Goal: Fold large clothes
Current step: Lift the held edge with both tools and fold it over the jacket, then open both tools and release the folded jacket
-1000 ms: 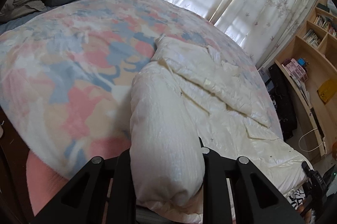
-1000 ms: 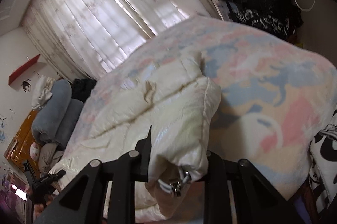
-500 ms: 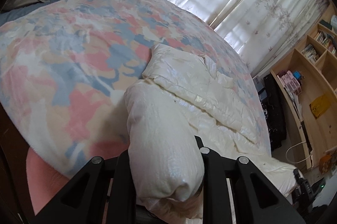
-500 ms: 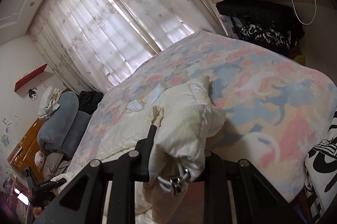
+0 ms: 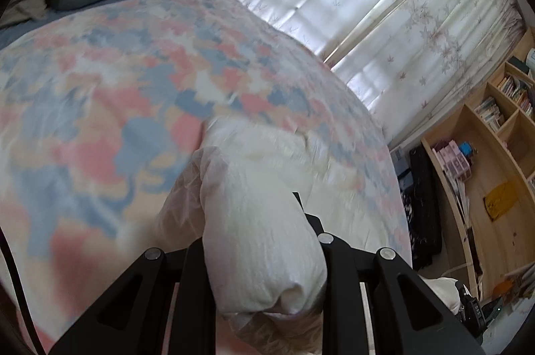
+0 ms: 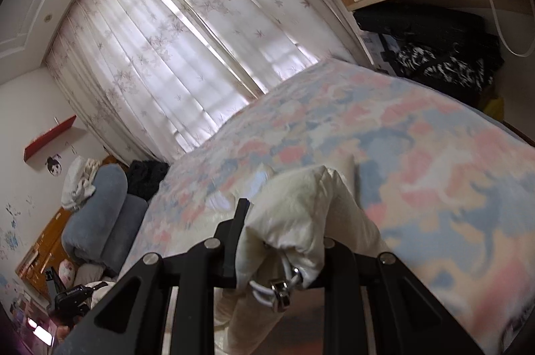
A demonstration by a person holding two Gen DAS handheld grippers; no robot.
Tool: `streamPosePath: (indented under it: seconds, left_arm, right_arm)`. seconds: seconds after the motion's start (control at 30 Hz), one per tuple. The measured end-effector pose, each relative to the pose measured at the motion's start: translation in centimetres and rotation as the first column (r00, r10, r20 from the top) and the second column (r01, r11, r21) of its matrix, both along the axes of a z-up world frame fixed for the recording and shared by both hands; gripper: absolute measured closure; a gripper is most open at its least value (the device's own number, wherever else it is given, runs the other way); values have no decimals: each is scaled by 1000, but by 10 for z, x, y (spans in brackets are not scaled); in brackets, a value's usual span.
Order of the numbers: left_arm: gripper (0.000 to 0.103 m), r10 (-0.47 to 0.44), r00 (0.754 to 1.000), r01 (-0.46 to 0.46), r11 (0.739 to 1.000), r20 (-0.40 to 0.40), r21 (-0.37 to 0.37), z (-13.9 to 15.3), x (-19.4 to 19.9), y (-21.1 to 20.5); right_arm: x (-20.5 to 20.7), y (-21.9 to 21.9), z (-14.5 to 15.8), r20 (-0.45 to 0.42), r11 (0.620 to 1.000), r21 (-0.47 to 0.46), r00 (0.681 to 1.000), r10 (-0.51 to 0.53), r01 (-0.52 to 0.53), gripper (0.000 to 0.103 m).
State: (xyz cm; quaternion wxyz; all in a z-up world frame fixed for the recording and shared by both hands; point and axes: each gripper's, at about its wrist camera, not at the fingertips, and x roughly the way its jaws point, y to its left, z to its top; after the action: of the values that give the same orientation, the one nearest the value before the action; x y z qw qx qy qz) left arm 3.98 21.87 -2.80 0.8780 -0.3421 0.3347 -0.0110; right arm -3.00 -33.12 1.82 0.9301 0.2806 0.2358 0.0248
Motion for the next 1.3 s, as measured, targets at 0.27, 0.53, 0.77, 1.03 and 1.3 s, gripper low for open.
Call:
streamPosePath:
  seconds: [0.27,0.53,0.77,1.03,1.3]
  left_arm:
    - [80,26,1000,-28,993,15,117,-1,134,-16]
    - [35,-47,984,56,997,-170,49,-64,246,-17]
    - [16,-66,993,61,997,-94,-55,-58,257,-5]
    - [15,-34,998,36,999,-52,40,-42,261,11]
    - [13,-153,973,176,976,-173,127,-91,280,20]
  right_arm:
    - [130,-6,-5,-13,999,-18,999,-43,43,80]
    - [254,0,-70,-210,997,-60,976,-64,53,66]
    - [262,-11,-76,-144,995,97,989,17,-3,12]
    - [258,-19,-43,-86,1000,-4,996,-6,6,12]
    - [278,-24,-72,-236,988,-149,972,-1,-36,12]
